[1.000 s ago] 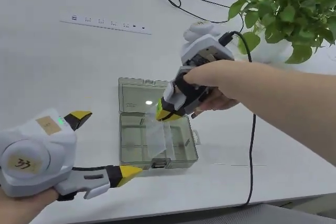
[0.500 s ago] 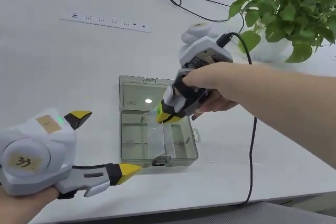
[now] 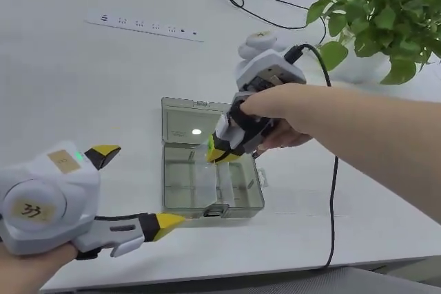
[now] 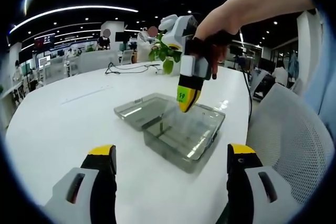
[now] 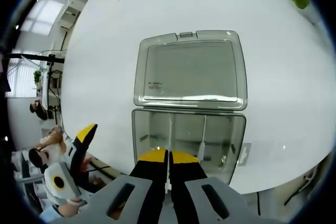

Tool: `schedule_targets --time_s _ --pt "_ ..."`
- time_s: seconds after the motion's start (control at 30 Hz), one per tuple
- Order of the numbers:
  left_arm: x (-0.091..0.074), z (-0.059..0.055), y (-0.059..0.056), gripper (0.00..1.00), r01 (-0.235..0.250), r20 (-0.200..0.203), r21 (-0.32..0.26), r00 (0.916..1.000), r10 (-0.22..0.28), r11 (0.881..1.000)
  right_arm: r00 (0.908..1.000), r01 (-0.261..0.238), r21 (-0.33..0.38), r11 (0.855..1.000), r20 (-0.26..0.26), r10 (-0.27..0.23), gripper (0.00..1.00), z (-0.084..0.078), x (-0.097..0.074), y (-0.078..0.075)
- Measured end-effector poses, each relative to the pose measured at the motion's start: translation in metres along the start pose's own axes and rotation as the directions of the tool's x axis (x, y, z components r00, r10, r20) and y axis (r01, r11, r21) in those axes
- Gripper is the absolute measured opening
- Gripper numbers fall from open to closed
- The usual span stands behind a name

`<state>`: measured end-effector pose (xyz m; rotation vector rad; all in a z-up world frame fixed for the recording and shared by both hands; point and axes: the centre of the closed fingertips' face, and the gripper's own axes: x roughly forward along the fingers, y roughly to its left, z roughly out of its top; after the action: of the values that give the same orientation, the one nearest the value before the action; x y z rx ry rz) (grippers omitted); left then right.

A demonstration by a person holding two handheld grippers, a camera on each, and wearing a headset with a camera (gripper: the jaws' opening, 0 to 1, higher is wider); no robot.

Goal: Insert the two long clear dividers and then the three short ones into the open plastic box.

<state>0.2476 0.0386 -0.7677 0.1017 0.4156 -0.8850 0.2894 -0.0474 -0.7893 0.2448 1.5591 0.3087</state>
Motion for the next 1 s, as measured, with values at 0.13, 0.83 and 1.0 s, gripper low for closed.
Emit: schedule_targets --time_s 0.13,0.83,1.0 --pt "-0.001 -0.002 0.000 0.88 -0.002 -0.004 -0.003 1.0000 0.002 1.000 1.0000 0.000 -0.003 1.000 -0.001 0.000 0.02 0.007 0.004 -0.003" --pt "-0.001 -0.007 0.001 0.87 -0.006 -0.008 -0.021 1.0000 0.006 1.000 0.9999 0.013 -0.026 1.000 -0.003 -0.014 0.02 0.004 0.010 -0.002" --pt "-0.001 -0.009 0.000 0.87 -0.006 -0.012 -0.025 0.9999 0.006 1.000 0.9999 0.012 -0.025 1.000 -0.002 -0.012 0.02 0.001 0.009 0.000"
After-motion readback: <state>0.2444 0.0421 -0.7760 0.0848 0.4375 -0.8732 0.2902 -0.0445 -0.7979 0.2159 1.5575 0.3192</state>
